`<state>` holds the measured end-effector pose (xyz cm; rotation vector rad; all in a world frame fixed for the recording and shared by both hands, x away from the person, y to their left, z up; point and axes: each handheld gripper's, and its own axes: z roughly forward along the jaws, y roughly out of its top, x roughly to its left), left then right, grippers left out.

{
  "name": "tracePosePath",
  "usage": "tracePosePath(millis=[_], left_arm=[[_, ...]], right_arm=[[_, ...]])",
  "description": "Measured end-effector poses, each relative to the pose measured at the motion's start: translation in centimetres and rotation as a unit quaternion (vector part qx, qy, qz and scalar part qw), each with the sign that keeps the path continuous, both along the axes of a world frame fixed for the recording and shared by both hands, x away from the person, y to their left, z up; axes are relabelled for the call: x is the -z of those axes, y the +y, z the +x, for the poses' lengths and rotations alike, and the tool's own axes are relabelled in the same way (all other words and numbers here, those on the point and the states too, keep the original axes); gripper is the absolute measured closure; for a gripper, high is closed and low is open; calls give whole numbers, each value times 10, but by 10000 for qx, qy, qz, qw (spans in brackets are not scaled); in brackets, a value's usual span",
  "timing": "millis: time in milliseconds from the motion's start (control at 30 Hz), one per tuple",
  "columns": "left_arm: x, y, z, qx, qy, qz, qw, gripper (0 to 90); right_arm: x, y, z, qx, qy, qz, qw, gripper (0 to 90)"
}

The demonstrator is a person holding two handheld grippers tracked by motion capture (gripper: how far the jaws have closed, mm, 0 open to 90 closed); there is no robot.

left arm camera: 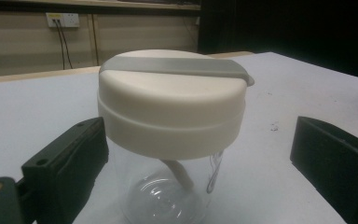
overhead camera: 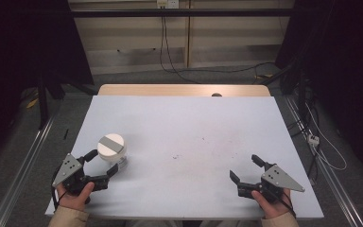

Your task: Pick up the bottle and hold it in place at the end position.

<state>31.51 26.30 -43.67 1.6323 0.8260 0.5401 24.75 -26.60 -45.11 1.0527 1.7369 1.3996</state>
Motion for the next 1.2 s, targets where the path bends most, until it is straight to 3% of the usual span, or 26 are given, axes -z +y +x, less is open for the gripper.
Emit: tracePosePath(millis=[267,533,733,1000,1100,1200], left_arm=[[1,1,0,-4,67,70,10000,38],[5,-1,3,-18,272,140,9995,36],[8,-6,12,-135,422,385,9983,36],[11,-9,23,-208,538,403,9975,38],[13,-12,28,-215,677,361,9968,37],[13,-14,30,-229,660,448,9966,37]], right_arm=[[0,1,1,-13,-3,-22,10000,50],[1,1,1,-31,23,-11,10000,50],[2,2,2,-49,41,-44,10000,50],[1,2,2,-76,33,-32,10000,54],[1,2,1,-93,23,-30,10000,55],[1,2,1,-100,20,-25,9999,56]])
